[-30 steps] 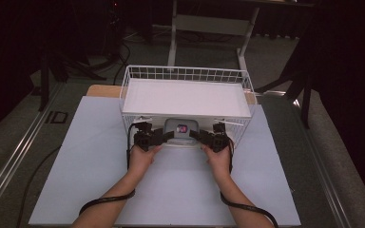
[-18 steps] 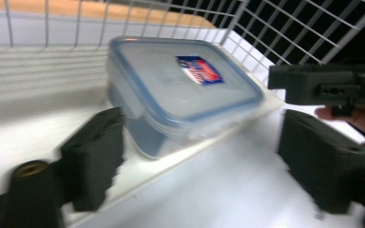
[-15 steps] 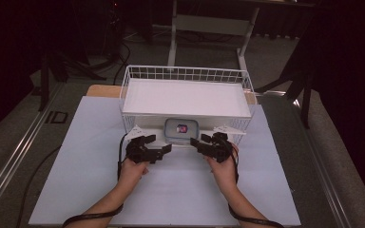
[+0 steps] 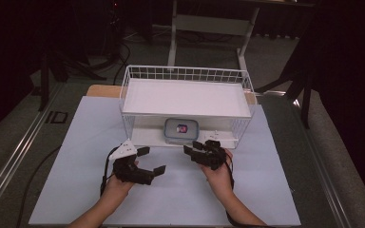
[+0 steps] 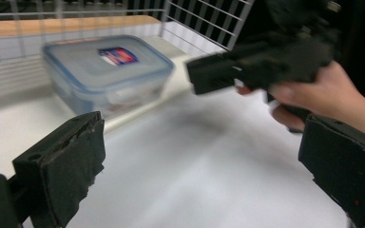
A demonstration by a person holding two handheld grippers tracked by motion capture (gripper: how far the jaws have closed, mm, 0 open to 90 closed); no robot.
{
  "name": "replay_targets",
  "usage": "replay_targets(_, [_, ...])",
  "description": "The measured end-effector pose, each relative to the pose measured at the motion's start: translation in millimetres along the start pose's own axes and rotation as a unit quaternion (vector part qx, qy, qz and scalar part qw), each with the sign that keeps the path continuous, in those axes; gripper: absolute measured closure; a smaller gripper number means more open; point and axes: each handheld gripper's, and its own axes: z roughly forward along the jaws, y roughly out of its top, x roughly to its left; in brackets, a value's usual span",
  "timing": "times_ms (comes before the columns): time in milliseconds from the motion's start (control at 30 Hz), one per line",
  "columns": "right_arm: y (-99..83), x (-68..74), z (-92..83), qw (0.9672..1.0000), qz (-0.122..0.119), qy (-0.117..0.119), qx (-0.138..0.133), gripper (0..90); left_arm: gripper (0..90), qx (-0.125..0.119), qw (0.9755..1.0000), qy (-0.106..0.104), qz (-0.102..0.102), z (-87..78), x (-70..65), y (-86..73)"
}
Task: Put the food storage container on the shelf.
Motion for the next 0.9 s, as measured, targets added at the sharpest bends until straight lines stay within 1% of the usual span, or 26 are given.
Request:
replay_targets(33, [-0.3,1.0,1.0,1.0000,-0.003,-0.002,0.003,54.1,2.7,0.005,1.0000,0.001,0.006,-2.7,-2.6,-1.7])
replay_targets(67, [-0.8,2.0,2.1,1.0000,-0.004,-0.005,0.005,60.4,2.8,-0.001,0.9999,0.000,0.010,-6.8,-5.4,-4.1])
replay_targets(133, [-1.7,3.4,5.3,0.9999,-0.007,-0.007,0.009,67.9,2.8,-0.006,1.0000,-0.002,0.007,-11.6,-8.4,-6.9])
replay_targets(167, [-2.1,3.7,6.2,0.9999,-0.007,-0.005,0.011,74.7,2.7,-0.012,0.9999,-0.003,0.008,-14.0,-10.0,-8.7])
replay_targets(233, [-3.3,4.6,10.1,0.9999,-0.009,-0.004,0.014,82.9,2.8,-0.018,0.9998,0.003,0.011,-17.4,-13.5,-13.3])
replay_targets(267, [-3.8,5.0,13.5,0.9998,-0.006,0.000,0.019,89.4,2.7,-0.020,0.9997,0.002,0.012,-18.2,-13.9,-15.6])
replay_targets(300, [-4.3,5.6,16.2,0.9996,-0.008,0.000,0.026,89.7,2.8,-0.021,0.9997,0.002,0.011,-18.1,-14.5,-17.9])
replay_targets(367, [-4.9,7.5,21.4,0.9995,-0.013,-0.006,0.030,89.8,2.8,-0.021,0.9997,0.005,0.014,-17.4,-14.1,-22.1])
replay_targets(433, [-5.2,8.4,27.6,0.9992,-0.017,-0.009,0.035,89.8,2.8,-0.018,0.9998,0.006,0.009,-16.2,-12.1,-25.4])
replay_targets(467, [-5.2,8.5,30.5,0.9992,-0.013,-0.010,0.037,89.8,2.8,-0.018,0.9998,0.007,0.006,-16.0,-11.1,-26.5])
replay_targets(533, [-5.2,8.3,33.5,0.9991,-0.012,-0.011,0.038,89.8,2.8,-0.019,0.9998,0.007,0.005,-16.1,-10.0,-28.4])
replay_targets(567, [-4.3,8.7,39.2,0.9988,-0.016,-0.020,0.040,89.8,2.8,-0.018,0.9998,0.008,0.007,-16.0,-9.6,-29.1])
replay_targets(600, [-3.8,8.6,41.9,0.9986,-0.018,-0.024,0.043,89.8,2.8,-0.017,0.9998,0.008,0.007,-15.9,-9.4,-30.1])
replay_targets(667, [-2.4,7.6,46.9,0.9985,-0.015,-0.029,0.043,89.8,2.8,-0.013,0.9998,0.008,0.010,-15.2,-8.5,-32.0])
replay_targets(700, [-1.9,6.5,49.0,0.9984,-0.016,-0.036,0.042,89.8,2.8,-0.012,0.9998,0.008,0.010,-14.9,-8.6,-32.8])
replay_targets(767, [-0.5,2.7,53.1,0.9986,-0.003,-0.033,0.042,89.8,2.8,-0.011,0.9999,0.006,0.010,-14.5,-8.0,-33.9])
replay_targets(833, [0.9,0.8,55.9,0.9983,-0.007,-0.040,0.042,89.8,2.8,-0.011,0.9999,0.003,0.008,-14.6,-7.6,-34.6])
replay_targets(900, [2.3,-0.2,57.4,0.9984,-0.006,-0.038,0.042,89.8,2.8,-0.012,0.9999,0.002,0.006,-14.7,-7.3,-35.2])
